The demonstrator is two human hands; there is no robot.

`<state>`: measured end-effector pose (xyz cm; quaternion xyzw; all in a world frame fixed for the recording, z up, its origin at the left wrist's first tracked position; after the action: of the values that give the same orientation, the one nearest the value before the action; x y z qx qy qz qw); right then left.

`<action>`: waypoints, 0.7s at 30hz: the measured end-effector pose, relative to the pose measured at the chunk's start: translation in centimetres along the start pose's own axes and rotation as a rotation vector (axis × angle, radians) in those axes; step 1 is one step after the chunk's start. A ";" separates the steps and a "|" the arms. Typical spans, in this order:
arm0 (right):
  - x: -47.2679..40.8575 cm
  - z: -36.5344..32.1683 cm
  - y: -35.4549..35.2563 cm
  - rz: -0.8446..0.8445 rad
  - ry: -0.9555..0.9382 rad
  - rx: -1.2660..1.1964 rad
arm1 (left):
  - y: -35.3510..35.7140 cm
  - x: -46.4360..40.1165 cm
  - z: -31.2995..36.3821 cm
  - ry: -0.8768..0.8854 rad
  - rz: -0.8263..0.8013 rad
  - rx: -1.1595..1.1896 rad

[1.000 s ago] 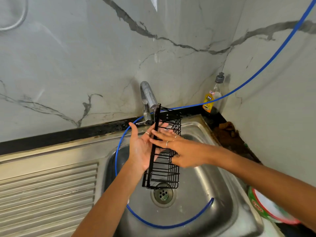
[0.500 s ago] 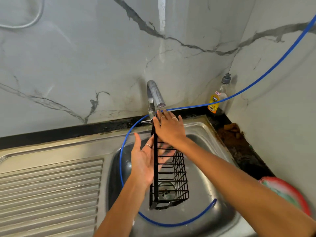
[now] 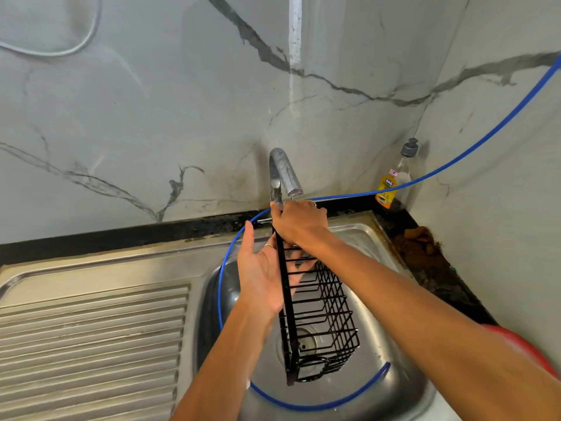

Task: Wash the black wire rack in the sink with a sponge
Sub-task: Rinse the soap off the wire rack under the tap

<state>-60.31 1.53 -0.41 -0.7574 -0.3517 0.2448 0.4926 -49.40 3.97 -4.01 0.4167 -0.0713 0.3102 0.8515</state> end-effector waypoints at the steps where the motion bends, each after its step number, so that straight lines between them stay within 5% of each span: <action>1: -0.1 0.0 -0.3 -0.002 -0.021 0.004 | 0.1 -0.1 0.2 -0.005 0.001 -0.012; 11: -0.8 0.6 -1.6 -0.075 -0.187 -0.029 | 1.7 0.1 -0.5 -0.116 -0.017 0.063; 21: -1.1 0.4 -2.4 -0.169 -0.128 -0.395 | 1.1 -0.2 -1.6 -0.135 0.070 0.096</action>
<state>-62.02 1.52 1.69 -0.7901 -0.4855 0.1764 0.3301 -50.49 5.59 -4.37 0.4742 -0.1283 0.3139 0.8125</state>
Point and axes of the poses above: each hand's wrist, its own x-axis away from the middle knuckle, its own y-axis out of the palm, z = x × y, the point moved 5 cm from there along -x, towards the middle knuckle, and after that the axes turned 8 degrees about -x, right-handed, at the moved point
